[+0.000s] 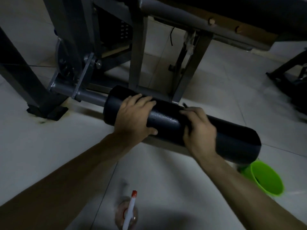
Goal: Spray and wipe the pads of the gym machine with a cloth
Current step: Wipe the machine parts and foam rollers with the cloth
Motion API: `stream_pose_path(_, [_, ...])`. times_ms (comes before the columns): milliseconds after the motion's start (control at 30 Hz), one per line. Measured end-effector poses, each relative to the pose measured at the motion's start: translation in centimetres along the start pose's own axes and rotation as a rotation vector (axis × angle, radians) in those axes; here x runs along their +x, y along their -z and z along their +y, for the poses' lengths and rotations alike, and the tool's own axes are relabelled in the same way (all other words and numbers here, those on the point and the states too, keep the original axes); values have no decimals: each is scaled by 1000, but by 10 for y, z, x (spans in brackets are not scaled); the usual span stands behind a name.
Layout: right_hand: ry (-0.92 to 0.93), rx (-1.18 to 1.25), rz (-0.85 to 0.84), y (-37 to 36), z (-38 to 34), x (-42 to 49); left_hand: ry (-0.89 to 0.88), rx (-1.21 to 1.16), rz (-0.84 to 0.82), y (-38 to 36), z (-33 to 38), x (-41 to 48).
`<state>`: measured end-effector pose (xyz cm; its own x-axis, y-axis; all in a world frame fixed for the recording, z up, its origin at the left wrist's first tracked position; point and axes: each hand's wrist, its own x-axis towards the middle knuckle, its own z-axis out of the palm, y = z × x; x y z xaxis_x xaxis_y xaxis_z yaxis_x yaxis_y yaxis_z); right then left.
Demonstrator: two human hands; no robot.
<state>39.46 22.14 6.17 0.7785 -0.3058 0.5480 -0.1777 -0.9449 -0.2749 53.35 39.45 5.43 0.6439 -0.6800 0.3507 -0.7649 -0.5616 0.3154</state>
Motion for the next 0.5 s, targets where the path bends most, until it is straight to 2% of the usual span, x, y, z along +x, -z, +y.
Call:
stream_pose_path(100, [143,69,-88,-28,-35,18,-9,55,7,-2,-3,2])
stream_pose_path(233, [270,-3,-175,-3,3,11,-17,102,12,-7,25,-6])
stream_pose_path(367, [94,-86,-50,52,80,-36,-218,95,-52,-25,72,-9])
stream_pose_path(500, [-188,-125,65,100,143,-78,-294,94,-114,-41,106,7])
